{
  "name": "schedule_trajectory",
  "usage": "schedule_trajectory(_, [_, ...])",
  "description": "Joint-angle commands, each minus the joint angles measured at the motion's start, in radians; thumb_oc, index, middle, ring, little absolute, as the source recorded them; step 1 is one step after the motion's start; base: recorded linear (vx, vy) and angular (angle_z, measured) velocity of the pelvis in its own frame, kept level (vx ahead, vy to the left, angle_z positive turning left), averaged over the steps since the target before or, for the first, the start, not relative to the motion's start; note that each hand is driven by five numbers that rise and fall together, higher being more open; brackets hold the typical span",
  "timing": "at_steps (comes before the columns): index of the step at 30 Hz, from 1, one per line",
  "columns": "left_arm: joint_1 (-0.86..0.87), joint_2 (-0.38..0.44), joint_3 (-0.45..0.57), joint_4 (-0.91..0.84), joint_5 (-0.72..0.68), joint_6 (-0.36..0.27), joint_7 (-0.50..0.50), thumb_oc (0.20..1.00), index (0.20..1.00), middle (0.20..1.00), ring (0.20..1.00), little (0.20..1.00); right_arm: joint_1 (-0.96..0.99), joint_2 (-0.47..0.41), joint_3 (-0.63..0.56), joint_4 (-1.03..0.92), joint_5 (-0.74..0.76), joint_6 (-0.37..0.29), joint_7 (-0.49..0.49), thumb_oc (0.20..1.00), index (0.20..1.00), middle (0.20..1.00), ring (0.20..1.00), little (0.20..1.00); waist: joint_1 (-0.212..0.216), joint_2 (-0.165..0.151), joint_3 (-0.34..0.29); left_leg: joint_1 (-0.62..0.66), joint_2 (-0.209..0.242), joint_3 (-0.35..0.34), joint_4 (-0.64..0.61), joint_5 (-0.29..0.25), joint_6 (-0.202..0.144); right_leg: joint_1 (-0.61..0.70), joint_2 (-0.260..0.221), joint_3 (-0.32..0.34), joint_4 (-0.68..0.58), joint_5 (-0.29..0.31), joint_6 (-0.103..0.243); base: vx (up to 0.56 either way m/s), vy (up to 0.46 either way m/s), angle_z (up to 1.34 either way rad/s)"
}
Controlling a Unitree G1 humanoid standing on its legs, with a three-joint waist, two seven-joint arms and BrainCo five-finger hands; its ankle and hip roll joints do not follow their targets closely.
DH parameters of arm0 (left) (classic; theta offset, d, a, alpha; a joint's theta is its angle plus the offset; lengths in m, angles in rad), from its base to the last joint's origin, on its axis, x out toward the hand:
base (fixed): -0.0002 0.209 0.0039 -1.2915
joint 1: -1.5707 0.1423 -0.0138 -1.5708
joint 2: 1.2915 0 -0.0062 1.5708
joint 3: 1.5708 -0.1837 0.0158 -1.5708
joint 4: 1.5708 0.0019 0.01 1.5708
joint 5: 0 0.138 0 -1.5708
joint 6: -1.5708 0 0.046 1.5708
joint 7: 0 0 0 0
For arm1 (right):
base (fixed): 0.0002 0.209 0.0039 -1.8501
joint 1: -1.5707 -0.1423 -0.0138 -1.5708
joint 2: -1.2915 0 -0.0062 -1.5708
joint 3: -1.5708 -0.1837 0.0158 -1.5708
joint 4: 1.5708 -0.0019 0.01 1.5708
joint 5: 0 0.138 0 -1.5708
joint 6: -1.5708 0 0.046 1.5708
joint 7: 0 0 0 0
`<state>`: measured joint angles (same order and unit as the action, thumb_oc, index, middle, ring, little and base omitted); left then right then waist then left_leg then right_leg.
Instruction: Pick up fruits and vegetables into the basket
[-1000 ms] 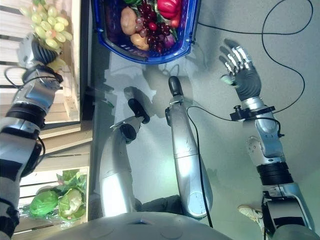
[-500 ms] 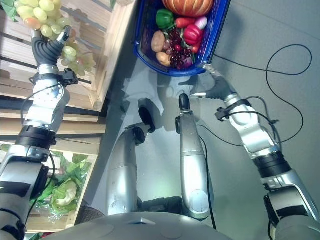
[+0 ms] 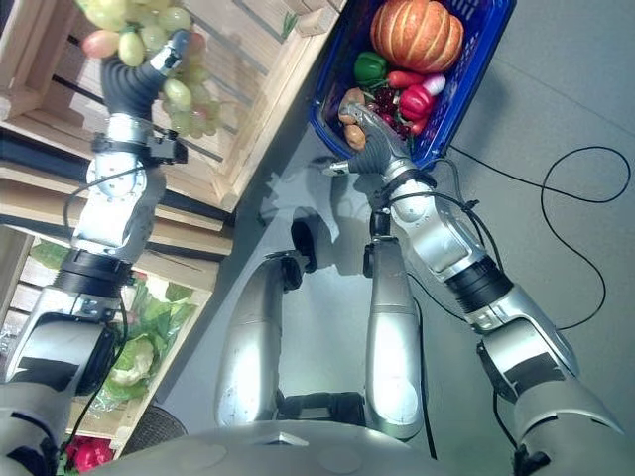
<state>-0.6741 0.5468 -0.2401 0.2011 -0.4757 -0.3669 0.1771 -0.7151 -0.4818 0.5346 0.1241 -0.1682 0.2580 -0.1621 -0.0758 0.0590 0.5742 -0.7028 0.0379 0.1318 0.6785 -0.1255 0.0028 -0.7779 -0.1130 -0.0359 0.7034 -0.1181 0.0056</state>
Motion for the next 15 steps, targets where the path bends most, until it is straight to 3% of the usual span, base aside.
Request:
schedule_trajectory(1, [-0.054,-0.063,-0.035,-0.118,-0.07,-0.09,-0.042,0.2,0.2,0.2,0.2,0.2,-0.072,0.071,0.023,-0.037,0.039,-0.076,-0.11,1.0,1.0,1.0,1.0,1.0,0.019,0.023,-0.054,0.094,-0.08,0.04,-0.106,-0.096,0.037,0.075,0.036,-0.049,-0.032,-0.087,0.017,-0.02,-0.028,0.09])
schedule_trajectory(4, [-0.048,-0.1,-0.064,-0.143,-0.076,-0.083,-0.057,0.2,0.2,0.2,0.2,0.2,-0.084,0.106,0.031,-0.032,0.035,-0.115,-0.151,1.0,1.0,1.0,1.0,1.0,0.024,0.025,-0.054,0.101,-0.087,0.035,-0.113,-0.096,0.04,0.084,0.034,-0.053,-0.042,-0.085,0.019,-0.02,-0.028,0.06])
schedule_trajectory(6, [-0.055,-0.115,-0.077,-0.155,-0.076,-0.083,-0.049,0.2,0.2,0.2,0.2,0.2,-0.1,0.115,0.035,-0.036,0.038,-0.131,-0.166,1.0,1.0,1.0,1.0,1.0,0.026,0.024,-0.054,0.082,-0.088,0.043,-0.124,-0.067,0.046,0.07,0.032,-0.061,-0.062,-0.054,0.012,-0.09,-0.037,0.03])
schedule_trajectory(14, [-0.046,-0.191,-0.131,-0.186,-0.064,-0.124,0.032,0.2,0.2,0.2,0.2,0.2,-0.106,0.17,0.06,-0.03,0.134,-0.228,-0.164,1.0,1.0,1.0,1.0,1.0,0.038,0.018,-0.054,0.077,-0.102,0.026,-0.116,-0.072,0.053,0.082,0.025,-0.077,-0.069,-0.052,0.012,0.0,-0.044,0.04])
schedule_trajectory(15, [-0.037,-0.204,-0.137,-0.187,-0.071,-0.127,0.03,0.2,0.2,0.2,0.2,0.2,-0.099,0.176,0.064,-0.029,0.167,-0.239,-0.151,1.0,1.0,1.0,1.0,1.0,0.04,0.018,-0.054,0.097,-0.106,0.016,-0.107,-0.101,0.049,0.101,0.025,-0.074,-0.059,-0.079,0.02,-0.01,-0.068,0.11])
